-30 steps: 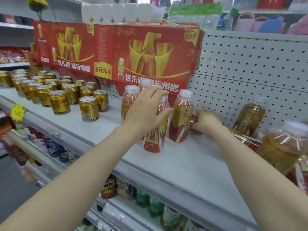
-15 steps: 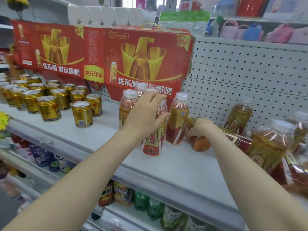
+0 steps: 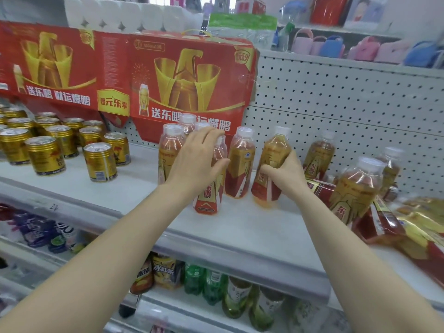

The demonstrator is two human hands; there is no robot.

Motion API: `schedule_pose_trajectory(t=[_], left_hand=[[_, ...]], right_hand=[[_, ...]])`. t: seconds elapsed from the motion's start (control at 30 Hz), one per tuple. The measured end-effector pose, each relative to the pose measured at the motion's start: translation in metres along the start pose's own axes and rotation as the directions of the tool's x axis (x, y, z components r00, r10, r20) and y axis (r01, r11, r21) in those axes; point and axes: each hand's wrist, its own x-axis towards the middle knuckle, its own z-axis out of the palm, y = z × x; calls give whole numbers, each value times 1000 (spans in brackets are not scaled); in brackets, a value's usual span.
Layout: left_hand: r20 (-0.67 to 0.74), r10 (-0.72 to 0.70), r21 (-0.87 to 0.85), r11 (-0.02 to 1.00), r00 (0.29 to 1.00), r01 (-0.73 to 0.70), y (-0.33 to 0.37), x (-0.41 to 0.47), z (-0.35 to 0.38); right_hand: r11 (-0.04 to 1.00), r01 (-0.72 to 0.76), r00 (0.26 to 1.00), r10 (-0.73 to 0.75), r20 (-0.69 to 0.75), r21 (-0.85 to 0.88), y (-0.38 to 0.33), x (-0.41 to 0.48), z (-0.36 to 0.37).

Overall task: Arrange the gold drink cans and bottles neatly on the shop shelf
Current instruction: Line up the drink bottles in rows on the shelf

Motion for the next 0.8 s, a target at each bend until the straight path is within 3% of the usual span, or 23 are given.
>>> schedule_pose_trajectory(t=[0.17, 0.53, 0.67, 0.8], left_hand=[[45, 15, 18, 1000, 999, -16, -1, -11, -3], [107, 31, -3, 1000, 994, -30, 0, -15, -12], [129, 25, -6, 1000, 991, -25, 0, -14, -16], [129, 36, 57, 997, 991, -44, 0, -14, -19]], right_hand=[[997, 74, 997, -73, -40, 15, -4, -13, 2], [997, 16, 999, -18, -29, -73, -8, -20, 1], [986, 6, 1000, -4, 12, -169, -16, -26, -8], [918, 130, 987, -156, -40, -374, -28, -42, -30]])
